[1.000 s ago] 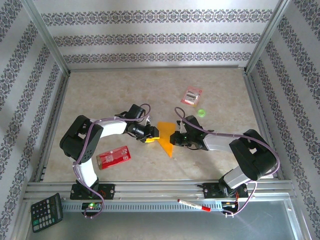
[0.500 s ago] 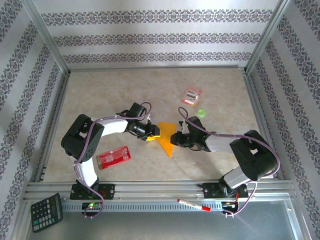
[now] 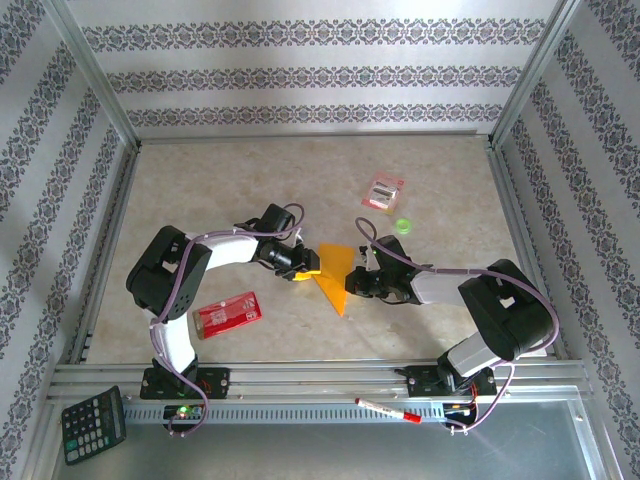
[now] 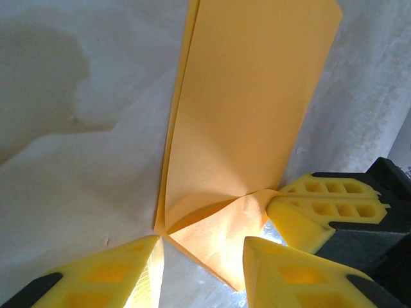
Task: Fold a paper plane with a square sheet of paper (pick it up from the middle)
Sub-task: Fourth fold the wing at the center of the table.
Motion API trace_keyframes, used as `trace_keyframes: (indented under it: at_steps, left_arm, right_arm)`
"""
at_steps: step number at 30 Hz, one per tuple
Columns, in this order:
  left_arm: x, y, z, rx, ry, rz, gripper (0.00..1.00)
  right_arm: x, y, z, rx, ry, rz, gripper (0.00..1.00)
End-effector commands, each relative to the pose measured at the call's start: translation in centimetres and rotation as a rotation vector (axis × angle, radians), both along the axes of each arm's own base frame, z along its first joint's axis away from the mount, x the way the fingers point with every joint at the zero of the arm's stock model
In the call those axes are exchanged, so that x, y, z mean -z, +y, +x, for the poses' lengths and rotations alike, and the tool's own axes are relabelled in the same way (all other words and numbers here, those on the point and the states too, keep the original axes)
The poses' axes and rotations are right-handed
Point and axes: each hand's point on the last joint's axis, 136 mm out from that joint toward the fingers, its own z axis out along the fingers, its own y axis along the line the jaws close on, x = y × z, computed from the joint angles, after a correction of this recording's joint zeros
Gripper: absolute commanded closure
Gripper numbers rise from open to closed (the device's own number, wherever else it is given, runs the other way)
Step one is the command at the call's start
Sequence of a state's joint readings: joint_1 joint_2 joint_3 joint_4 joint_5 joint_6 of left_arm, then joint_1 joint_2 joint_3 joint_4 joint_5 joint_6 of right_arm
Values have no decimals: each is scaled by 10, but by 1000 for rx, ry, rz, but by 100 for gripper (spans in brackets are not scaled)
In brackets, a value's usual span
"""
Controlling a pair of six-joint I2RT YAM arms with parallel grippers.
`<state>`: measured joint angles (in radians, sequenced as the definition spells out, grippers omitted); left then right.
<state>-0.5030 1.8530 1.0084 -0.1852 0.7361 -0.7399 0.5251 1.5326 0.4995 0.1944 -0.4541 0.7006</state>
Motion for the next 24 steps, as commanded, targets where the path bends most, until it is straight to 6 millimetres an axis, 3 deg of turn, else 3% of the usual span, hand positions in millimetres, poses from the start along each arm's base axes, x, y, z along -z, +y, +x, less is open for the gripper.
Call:
trace_keyframes:
  at_steps: [1, 18, 24]
  left_arm:
    - [1, -6, -4, 28, 19, -1, 63]
    - [-2, -13, -4, 28, 34, -42, 63]
    - [1, 4, -4, -3, 0, 63, 62]
  right_arm:
    - [14, -12, -4, 12, 22, -54, 97]
    - [15, -12, -3, 12, 20, -60, 99]
    - [15, -13, -3, 12, 22, -61, 100]
